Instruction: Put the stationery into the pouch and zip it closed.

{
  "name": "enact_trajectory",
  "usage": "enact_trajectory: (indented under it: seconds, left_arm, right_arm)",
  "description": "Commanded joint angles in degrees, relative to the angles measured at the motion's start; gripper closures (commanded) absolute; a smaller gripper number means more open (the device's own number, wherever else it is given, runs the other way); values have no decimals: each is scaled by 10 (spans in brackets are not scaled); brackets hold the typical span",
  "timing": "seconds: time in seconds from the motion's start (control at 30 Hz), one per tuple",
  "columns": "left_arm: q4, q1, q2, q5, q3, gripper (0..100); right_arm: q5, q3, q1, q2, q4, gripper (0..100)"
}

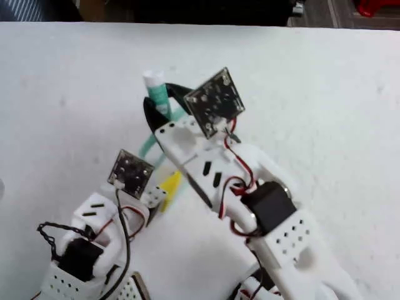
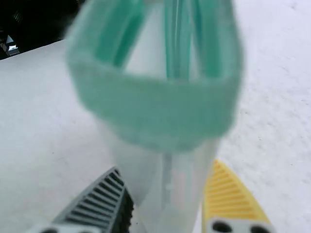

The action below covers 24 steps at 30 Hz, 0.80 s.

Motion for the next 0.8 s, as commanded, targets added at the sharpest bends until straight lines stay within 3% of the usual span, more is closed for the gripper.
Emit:
enact_trajectory:
  seconds: [0.0,0.23,0.53,0.77]
  left_arm:
    - [-4,-2,-7,0,-25,797]
    - [-4,-2,-7,0,-25,797]
    - [-4,-3,-7,0,-25,797]
    - [-4,-3,-7,0,-25,797]
  right_arm:
    - [-3,-3,3,9,-30,982]
    - [-6,13,2,1,8,982]
    - [-2,96,18,-140,58,982]
    - [-2,185,22,-171,-49,982]
